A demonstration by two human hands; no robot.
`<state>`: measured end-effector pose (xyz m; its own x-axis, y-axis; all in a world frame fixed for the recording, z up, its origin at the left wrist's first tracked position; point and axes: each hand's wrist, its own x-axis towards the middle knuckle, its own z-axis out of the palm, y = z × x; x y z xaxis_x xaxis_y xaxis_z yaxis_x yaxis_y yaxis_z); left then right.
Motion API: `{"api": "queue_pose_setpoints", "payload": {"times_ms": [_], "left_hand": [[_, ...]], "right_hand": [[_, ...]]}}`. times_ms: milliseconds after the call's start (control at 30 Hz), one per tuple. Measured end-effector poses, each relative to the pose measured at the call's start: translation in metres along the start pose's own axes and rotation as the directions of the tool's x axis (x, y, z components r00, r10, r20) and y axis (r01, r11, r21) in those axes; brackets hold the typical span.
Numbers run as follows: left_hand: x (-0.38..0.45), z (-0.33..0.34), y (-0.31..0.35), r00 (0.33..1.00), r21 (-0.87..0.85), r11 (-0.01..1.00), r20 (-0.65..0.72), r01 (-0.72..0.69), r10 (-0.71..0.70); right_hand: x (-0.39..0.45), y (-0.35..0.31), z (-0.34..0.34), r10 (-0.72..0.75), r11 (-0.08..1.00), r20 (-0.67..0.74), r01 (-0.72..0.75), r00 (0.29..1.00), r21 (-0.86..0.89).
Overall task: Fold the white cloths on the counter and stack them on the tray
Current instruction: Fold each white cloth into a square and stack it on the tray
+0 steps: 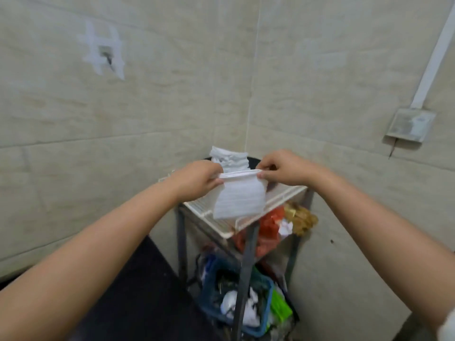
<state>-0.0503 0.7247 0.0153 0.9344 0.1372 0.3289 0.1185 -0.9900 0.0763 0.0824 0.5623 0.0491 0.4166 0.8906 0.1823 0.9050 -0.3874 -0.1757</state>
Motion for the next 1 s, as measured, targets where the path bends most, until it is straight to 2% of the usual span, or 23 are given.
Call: {"api": "queue_pose_setpoints", "payload": {"times_ms": [67, 133, 233, 300, 367, 533, 600, 700, 800, 1000], "left_hand": [[0.045, -0.005, -0.005, 0.997, -0.001, 0.998, -0.029, 0.071, -0.071], [0.086, -0.005, -0.010, 0.988, -0.007, 0.990, -0.061, 0.139, -0.140], [0.141, 0.002, -0.018, 0.961, -0.055, 0.971, -0.139, 0.233, -0.238], [0.175, 0.010, -0.026, 0.931, -0.077, 0.953, -0.203, 0.294, -0.304], [0.210, 0.021, -0.037, 0.894, -0.070, 0.934, -0.272, 0.351, -0.357], [0.284, 0.059, -0.074, 0.787, -0.112, 0.874, -0.394, 0.472, -0.475], [0.303, 0.082, -0.085, 0.780, -0.091, 0.847, -0.351, 0.523, -0.519], [0.316, 0.118, -0.091, 0.800, -0.007, 0.817, -0.201, 0.576, -0.565], [0.311, 0.141, -0.087, 0.781, 0.056, 0.780, -0.093, 0.623, -0.617], [0.300, 0.152, -0.073, 0.732, 0.134, 0.721, -0.085, 0.680, -0.676]], "right_hand": [[0.033, 0.027, -0.014, 0.021, 0.998, -0.014, -0.021, 1.000, 0.051], [0.065, 0.052, -0.023, 0.076, 0.976, -0.025, -0.070, 0.997, 0.207], [0.116, 0.093, -0.027, 0.162, 0.876, -0.063, -0.114, 0.985, 0.469], [0.153, 0.119, -0.024, 0.176, 0.825, -0.101, -0.091, 0.979, 0.557], [0.193, 0.142, -0.019, 0.143, 0.846, -0.171, -0.031, 0.975, 0.532], [0.291, 0.192, 0.011, -0.068, 0.921, -0.369, 0.200, 0.927, 0.333], [0.321, 0.212, 0.034, -0.145, 0.910, -0.345, 0.262, 0.927, 0.322], [0.345, 0.239, 0.075, -0.242, 0.895, -0.235, 0.311, 0.941, 0.321], [0.348, 0.258, 0.106, -0.335, 0.873, -0.126, 0.358, 0.934, 0.332], [0.344, 0.275, 0.119, -0.440, 0.816, -0.055, 0.425, 0.896, 0.391]]}}
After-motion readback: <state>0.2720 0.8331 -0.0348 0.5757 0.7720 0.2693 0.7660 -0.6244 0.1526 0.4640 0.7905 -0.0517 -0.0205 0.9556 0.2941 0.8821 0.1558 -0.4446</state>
